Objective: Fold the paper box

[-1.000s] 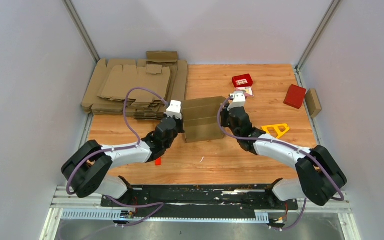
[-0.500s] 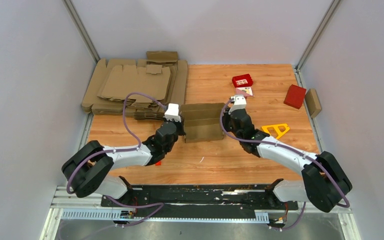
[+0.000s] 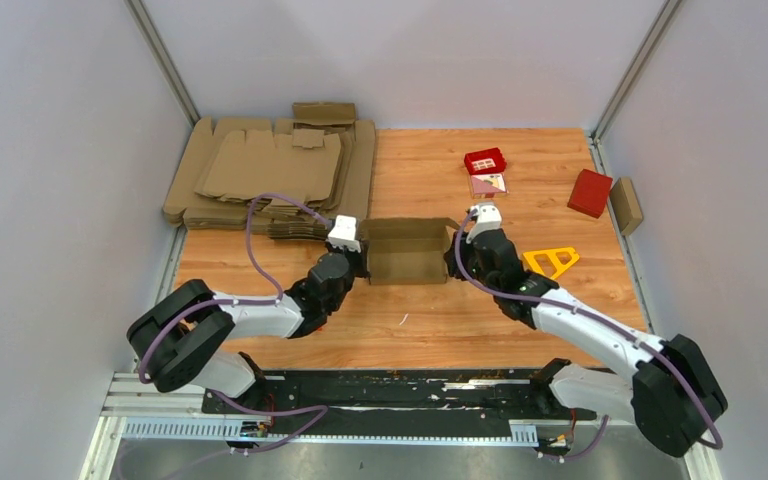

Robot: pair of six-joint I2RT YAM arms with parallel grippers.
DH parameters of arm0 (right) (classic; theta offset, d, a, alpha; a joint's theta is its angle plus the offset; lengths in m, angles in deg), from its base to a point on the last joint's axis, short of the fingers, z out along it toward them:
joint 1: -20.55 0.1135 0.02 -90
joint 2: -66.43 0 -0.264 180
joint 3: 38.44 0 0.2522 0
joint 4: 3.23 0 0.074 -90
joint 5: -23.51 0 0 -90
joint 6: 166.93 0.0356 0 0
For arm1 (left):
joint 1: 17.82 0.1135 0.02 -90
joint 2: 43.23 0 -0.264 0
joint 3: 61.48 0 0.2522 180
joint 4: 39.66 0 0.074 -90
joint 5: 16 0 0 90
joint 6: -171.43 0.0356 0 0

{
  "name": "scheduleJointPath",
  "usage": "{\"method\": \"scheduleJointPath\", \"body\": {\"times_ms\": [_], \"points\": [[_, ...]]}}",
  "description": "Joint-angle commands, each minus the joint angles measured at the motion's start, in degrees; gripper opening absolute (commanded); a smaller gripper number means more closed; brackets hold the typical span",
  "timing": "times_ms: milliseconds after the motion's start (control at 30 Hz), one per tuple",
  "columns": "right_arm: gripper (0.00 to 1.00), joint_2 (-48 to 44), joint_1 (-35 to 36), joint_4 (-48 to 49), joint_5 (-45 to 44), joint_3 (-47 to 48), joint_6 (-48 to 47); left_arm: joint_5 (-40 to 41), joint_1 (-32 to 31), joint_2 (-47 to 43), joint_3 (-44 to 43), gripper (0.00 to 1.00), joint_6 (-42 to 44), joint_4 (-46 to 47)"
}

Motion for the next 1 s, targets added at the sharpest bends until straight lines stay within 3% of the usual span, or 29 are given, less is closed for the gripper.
{"method": "scheduleJointPath", "body": {"times_ms": [0,267,500,600,700,967], "points": [[0.36,-7.3,0.1,-2.1,3.9,-2.2,0.1,-0.6,-0.4,0.7,1.5,0.00,2.8,2.9],[0.53,-15.4,-0.7,-7.0,4.7,0.1,-0.8,-1.6,-0.4,-0.2,1.9,0.00,7.1,4.0],[0.86,-17.5,-7.1,-9.5,13.9,6.2,0.3,-2.5,-0.4,0.0,1.6,0.00,7.9,3.9],[0.95,-17.3,-12.0,-10.2,19.1,8.7,3.4,-2.7,-0.4,0.2,1.5,0.00,7.9,3.7],[1.00,-16.0,-15.2,-11.3,19.3,11.4,8.3,-2.2,-0.4,0.2,1.5,0.00,7.9,3.6],[1.00,-3.0,-19.3,-14.3,22.7,20.7,26.4,-2.2,-0.4,0.0,1.5,0.00,8.0,3.4]]}}
